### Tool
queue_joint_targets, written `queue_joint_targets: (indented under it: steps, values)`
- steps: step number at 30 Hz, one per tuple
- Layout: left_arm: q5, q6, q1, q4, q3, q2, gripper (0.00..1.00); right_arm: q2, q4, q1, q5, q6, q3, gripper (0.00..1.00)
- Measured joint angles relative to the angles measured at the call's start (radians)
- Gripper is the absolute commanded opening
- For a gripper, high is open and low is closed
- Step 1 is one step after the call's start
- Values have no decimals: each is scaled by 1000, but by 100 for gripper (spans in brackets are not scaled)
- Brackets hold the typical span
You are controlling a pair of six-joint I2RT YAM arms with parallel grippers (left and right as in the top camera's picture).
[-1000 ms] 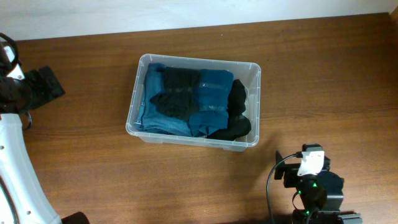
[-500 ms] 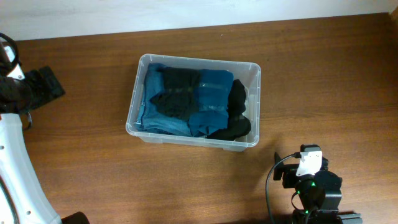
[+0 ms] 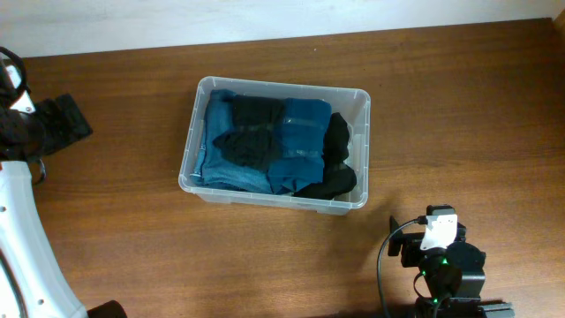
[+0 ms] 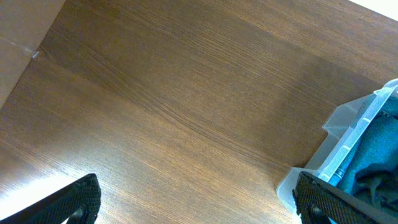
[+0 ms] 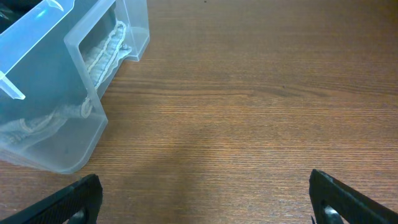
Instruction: Pack container
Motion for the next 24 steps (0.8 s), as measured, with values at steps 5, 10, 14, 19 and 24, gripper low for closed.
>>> queue_joint_targets:
  steps: [5,10,14,19,24]
  values:
    - [0,0,0,-3,0,0,100,0,0,0,0,0,0,99]
    - [0,0,0,-3,0,0,100,0,0,0,0,0,0,98]
    - [0,0,0,-4,0,0,100,0,0,0,0,0,0,99]
    - [-1,0,-10,1,-14,-34,100,0,0,0,0,0,0,99]
    - [8,24,-85,226,-132,-209,100,0,0,0,0,0,0,98]
